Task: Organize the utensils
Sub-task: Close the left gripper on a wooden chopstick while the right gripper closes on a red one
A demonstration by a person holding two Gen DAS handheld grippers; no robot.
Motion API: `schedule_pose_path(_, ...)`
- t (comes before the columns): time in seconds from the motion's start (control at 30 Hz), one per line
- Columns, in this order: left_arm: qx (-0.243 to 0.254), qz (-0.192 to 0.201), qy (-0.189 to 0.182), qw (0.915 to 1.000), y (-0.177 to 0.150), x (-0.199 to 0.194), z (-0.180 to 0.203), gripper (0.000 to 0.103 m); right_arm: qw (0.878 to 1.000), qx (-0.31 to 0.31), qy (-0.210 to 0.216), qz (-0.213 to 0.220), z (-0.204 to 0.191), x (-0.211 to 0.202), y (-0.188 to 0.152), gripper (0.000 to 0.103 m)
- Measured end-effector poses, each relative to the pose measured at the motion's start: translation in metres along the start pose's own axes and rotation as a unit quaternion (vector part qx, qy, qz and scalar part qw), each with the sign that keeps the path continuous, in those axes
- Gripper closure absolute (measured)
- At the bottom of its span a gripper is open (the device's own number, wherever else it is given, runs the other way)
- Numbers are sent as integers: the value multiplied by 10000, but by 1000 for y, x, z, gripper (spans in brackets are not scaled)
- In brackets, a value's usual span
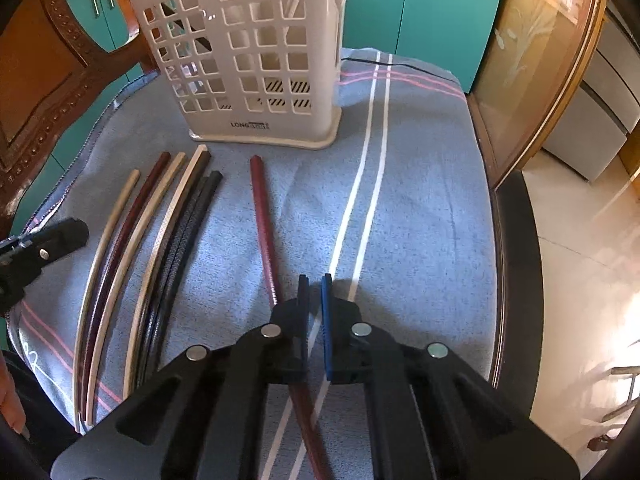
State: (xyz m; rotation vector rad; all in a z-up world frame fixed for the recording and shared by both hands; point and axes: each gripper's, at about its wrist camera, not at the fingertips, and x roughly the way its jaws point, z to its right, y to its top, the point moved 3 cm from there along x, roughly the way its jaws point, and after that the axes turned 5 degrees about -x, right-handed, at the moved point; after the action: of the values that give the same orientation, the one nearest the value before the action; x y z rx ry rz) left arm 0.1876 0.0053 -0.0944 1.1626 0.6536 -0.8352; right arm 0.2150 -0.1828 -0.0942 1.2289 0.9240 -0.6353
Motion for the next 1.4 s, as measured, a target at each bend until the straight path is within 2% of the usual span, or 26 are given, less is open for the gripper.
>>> schedule_pose_path(0.17,-84,-274,292,9992,-4,17,-13,85,9999,-42,68,82,-3,-3,2,89)
schedule_pose_path(0.33,4,-275,449,9986,-3,23,-11,85,9989,-250,267,282,-16,-12,6,81)
schedule_pose_path(0.5,54,-269,461,9986,-4,23,-11,85,9993,-345,173,2,-20,0,2,80)
schedule_pose_path(0.53,45,-272,445,9986,-4,23,-12,85,9992,-339,217,-39,-21,0,0,84)
schedule_pose_path(0.57,47,-273,439,9987,-4,21,-12,85,9989,-285,348,-97,-21,-1,0,93)
schedule_pose_path(0.6,59,-272,444,9986,-5,21,-12,85,9983,-163,534,-161,-21,-3,-1,95)
schedule_pose_path(0.7,94,-275,460,9985,-6,21,-9,82,9941,116,1036,-293,-24,-5,-3,96)
schedule_pose_path(0.8,117,-292,423,9986,-7,21,-6,77,9867,315,1580,-226,-24,-7,-3,95)
schedule_pose_path(0.83,125,-296,430,9986,-7,21,-6,76,9858,362,1627,-189,-23,-8,-1,92)
schedule_pose_path(0.87,139,-299,467,9984,-5,21,-5,73,9885,343,1470,-121,-22,-9,0,87)
schedule_pose_path(0.9,155,-299,502,9982,-4,22,-4,70,9920,284,1228,-49,-22,-9,2,85)
schedule_pose_path(0.97,277,-303,652,9970,3,28,-1,68,9945,194,1025,4,-23,-7,7,84)
schedule_pose_path(1.17,405,-291,925,9945,26,44,0,65,9969,-324,717,-99,-47,10,29,84)
schedule_pose_path(1.27,618,-396,997,9923,39,54,3,58,9979,-493,395,-155,-52,24,42,84)
schedule_pose_path(1.3,683,-448,993,9917,42,57,4,54,9980,-505,337,-164,-53,28,49,84)
schedule_pose_path(1.4,586,-566,872,9928,52,61,-1,52,9981,-367,412,-257,-42,39,60,84)
